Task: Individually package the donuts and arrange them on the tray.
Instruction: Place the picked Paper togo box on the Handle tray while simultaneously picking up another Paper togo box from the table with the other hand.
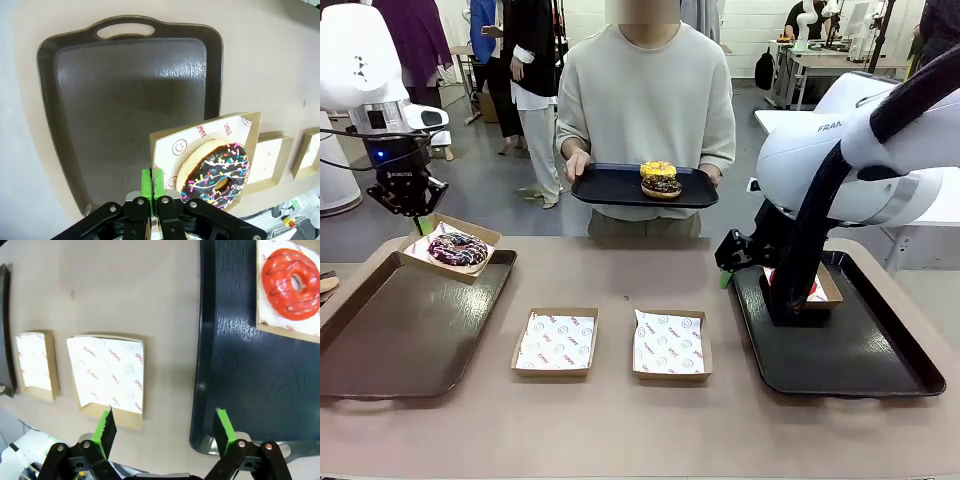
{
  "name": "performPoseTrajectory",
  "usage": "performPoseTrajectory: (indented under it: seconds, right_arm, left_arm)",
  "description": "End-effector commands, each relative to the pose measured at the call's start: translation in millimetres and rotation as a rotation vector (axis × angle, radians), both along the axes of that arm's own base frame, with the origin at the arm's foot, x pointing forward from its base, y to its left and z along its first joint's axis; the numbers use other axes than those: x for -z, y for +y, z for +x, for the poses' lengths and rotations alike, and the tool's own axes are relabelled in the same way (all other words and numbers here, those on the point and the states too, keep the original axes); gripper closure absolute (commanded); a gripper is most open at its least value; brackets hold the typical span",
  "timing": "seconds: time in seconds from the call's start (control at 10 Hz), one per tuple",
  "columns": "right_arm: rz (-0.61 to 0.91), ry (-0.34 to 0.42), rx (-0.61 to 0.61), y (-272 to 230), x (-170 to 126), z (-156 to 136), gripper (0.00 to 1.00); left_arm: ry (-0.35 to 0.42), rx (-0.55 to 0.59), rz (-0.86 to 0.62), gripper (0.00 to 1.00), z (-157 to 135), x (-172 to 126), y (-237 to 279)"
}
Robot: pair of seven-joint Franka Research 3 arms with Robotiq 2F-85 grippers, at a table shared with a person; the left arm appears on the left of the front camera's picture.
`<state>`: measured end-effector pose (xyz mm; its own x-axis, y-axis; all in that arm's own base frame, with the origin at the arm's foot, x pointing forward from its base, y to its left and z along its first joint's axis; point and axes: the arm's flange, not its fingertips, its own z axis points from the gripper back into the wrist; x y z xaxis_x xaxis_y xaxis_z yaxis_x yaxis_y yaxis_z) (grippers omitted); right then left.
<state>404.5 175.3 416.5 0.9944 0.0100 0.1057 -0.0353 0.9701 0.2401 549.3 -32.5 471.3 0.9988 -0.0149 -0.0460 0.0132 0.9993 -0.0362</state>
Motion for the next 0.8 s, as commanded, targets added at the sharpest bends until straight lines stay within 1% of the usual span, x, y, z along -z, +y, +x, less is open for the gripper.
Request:
performPoseTrajectory:
  seconds: [0.0, 0.1, 0.7]
  right_arm:
    - [0.009, -0.005, 0.0, -4.0, -1.9, 0.1, 0.0]
    - [0.009, -0.005, 0.0, -4.0, -1.9, 0.1, 0.0]
    - [0.009, -0.005, 0.0, -4.0, -1.9, 0.1, 0.0]
  left_arm:
    - [-0.028, 0.021, 0.01, 0.99, -2.9, 5.4, 2.8]
    - [0.0, 0.0, 0.0, 0.99, 0.0, 0.0, 0.0]
    - [0.0, 0.0, 0.0, 0.99, 0.0, 0.0, 0.0]
